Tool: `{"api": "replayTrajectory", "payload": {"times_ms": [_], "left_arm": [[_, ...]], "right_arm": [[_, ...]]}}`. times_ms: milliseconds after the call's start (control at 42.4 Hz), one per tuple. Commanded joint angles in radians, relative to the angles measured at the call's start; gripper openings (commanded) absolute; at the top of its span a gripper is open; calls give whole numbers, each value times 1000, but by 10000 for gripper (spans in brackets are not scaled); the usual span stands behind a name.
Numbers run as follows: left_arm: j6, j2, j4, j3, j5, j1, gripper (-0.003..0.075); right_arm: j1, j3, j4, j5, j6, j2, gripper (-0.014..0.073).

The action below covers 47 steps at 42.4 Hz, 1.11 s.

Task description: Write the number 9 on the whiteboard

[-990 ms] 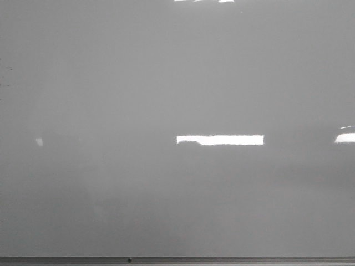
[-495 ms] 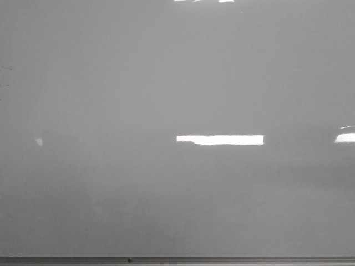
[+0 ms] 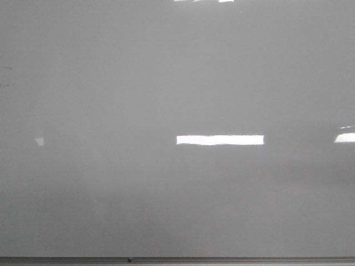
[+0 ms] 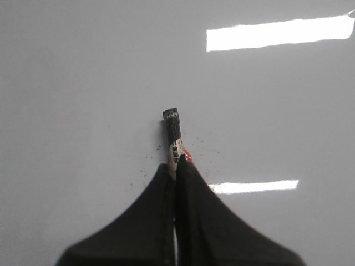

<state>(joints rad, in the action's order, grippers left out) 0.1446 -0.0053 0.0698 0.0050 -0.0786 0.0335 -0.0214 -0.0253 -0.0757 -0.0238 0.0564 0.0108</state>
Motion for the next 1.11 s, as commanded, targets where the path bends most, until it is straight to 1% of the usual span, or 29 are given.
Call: {"api": "replayTrajectory", "payload": {"times_ms": [0, 212, 377, 471, 660, 754, 872, 1084], "left_arm": [[-1, -18, 10, -46, -95, -2, -19], [-25, -16, 10, -204, 79, -2, -19], [-25, -14, 10, -328, 129, -2, -19], [-25, 9, 10, -417, 185, -2, -19], [-25, 106, 10, -601, 354, -2, -19], [-25, 162, 10, -669, 432, -2, -19], [-25, 234, 10, -717, 528, -2, -19], [-25, 323, 10, -701, 630, -2, -19]], "right_arm": [[0, 63, -3, 59, 0, 18, -69], [0, 194, -3, 7, 0, 18, -69], [0, 332, -3, -75, 0, 6, -69], [0, 425, -3, -146, 0, -33, -69], [0, 617, -3, -300, 0, -165, -69], [0, 689, -3, -369, 0, -233, -69], [0, 748, -3, -423, 0, -318, -69], [0, 743, -3, -483, 0, -421, -69]]}}
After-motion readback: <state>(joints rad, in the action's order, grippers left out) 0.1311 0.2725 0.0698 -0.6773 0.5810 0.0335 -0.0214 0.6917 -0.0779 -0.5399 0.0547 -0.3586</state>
